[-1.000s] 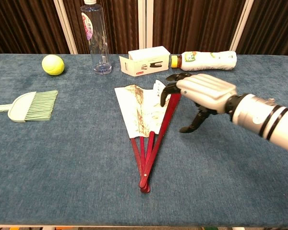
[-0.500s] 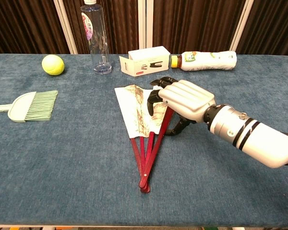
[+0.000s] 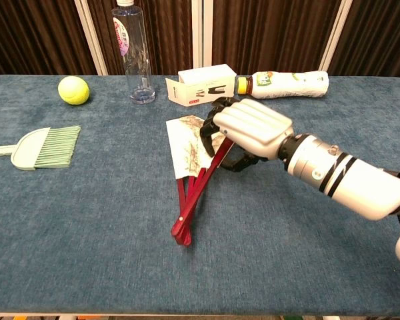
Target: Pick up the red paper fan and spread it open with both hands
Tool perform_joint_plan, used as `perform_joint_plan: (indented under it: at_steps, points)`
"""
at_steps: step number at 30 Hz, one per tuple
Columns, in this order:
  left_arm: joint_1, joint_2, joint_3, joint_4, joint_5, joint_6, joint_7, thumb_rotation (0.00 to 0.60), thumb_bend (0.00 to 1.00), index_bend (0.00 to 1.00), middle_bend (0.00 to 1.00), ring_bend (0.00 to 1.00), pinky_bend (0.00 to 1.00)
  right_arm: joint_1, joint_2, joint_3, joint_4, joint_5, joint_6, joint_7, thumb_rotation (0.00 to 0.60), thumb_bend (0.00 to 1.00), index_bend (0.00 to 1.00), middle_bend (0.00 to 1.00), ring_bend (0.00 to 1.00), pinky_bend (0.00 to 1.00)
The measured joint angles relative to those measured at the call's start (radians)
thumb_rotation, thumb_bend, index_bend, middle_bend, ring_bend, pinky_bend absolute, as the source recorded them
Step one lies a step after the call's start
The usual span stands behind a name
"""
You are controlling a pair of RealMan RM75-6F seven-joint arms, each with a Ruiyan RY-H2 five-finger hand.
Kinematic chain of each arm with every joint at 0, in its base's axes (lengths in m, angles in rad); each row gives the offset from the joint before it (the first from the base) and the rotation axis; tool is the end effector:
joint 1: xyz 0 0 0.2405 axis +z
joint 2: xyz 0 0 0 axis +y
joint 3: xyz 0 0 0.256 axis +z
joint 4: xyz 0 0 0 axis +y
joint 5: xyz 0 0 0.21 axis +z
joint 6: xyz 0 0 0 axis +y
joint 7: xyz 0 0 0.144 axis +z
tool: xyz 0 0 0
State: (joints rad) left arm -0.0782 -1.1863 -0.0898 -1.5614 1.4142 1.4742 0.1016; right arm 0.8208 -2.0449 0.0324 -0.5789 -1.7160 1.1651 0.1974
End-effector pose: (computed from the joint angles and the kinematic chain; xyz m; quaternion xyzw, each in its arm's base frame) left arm -0.3252 0.1870 0.1510 -0.5750 -0.3782 -0.3555 0.6324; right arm -0.1357 -0.3453 -0.1139 0.8070 -0.1997 0.4559 0.3177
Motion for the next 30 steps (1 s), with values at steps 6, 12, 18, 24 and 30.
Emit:
perform_joint_plan:
  at_steps: [6,12,18,24,30]
  points:
    - [-0.073,0.011,-0.024,0.001,0.04,-0.063,-0.105,0.6,0.0,0.17,0.1,0.0,0.16,0.032,0.117,-0.001,-0.125,-0.014,0.018,0.04,0.6,0.67,0.81,0.59,0.31,0.15]
    - [-0.162,-0.004,-0.053,0.017,0.054,-0.163,-0.276,0.6,0.0,0.17,0.1,0.0,0.16,0.068,0.287,0.015,-0.332,-0.023,0.031,0.061,0.6,0.67,0.82,0.6,0.32,0.15]
    - [-0.267,-0.062,-0.084,0.048,0.049,-0.281,-0.498,0.6,0.0,0.17,0.1,0.0,0.16,0.099,0.458,0.058,-0.558,0.005,0.011,0.089,0.6,0.67,0.82,0.6,0.32,0.14]
    - [-0.394,-0.159,-0.114,0.092,0.045,-0.407,-0.691,0.6,0.0,0.17,0.1,0.0,0.16,0.148,0.589,0.121,-0.712,0.066,-0.071,0.135,0.6,0.67,0.82,0.6,0.32,0.13]
    - [-0.471,-0.251,-0.127,0.136,0.025,-0.483,-0.8,0.6,0.0,0.17,0.1,0.0,0.17,0.18,0.614,0.163,-0.758,0.116,-0.121,0.094,0.6,0.67,0.82,0.6,0.32,0.12]
